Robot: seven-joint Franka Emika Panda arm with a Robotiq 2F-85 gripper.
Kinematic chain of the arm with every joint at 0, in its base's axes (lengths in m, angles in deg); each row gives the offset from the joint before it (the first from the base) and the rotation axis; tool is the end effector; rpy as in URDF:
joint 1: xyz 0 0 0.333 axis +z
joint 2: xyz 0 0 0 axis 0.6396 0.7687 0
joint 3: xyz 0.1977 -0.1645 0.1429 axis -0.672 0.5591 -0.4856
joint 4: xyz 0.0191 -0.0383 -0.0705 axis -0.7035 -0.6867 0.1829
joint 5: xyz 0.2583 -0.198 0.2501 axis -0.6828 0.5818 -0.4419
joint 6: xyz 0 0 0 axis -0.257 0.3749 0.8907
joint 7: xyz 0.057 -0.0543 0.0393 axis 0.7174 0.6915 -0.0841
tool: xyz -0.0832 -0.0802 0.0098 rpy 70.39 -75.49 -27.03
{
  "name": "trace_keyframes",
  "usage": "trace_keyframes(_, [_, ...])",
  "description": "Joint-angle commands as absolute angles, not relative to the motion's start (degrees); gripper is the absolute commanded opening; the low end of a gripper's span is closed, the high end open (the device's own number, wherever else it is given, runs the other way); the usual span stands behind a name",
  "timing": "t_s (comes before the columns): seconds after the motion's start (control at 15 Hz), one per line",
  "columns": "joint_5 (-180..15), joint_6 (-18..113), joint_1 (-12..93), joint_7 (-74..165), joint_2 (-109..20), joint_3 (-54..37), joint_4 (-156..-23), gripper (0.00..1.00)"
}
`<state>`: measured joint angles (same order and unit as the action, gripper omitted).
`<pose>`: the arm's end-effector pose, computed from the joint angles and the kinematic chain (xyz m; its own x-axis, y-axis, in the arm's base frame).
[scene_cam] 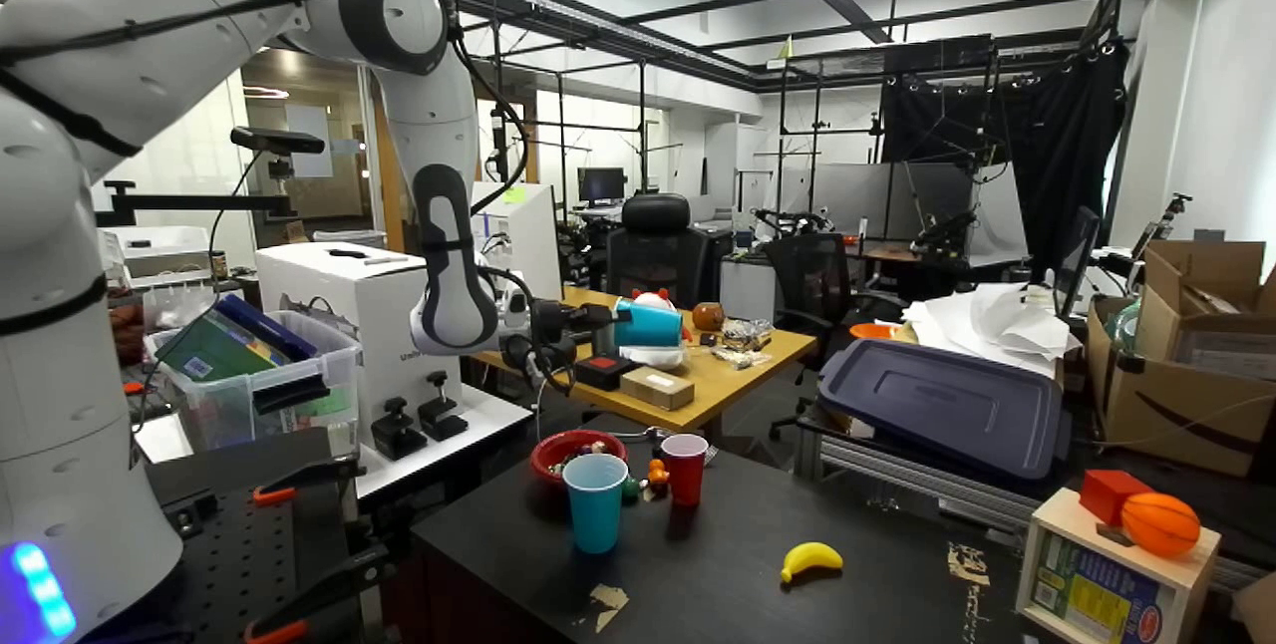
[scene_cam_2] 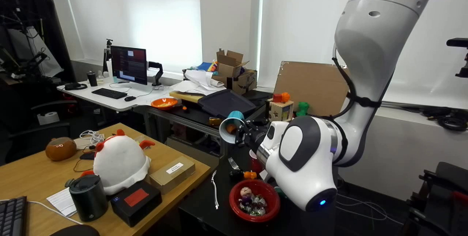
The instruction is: Pour the contents from the right blue cup into the bowl
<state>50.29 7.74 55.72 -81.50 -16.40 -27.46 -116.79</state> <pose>0.5088 0.2336 0.0483 0.1611 0.4643 0.8709 -0.2694 -0.8282 0.4914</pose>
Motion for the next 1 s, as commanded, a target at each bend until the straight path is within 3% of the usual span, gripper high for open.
trace_keyframes(0.0, [51.4, 5.9, 55.0, -84.9, -17.3, -28.2, -118.3, 0.01])
trace_keyframes(0.93, [44.7, -3.3, 55.8, -93.3, -16.2, -28.5, -118.1, 0.01])
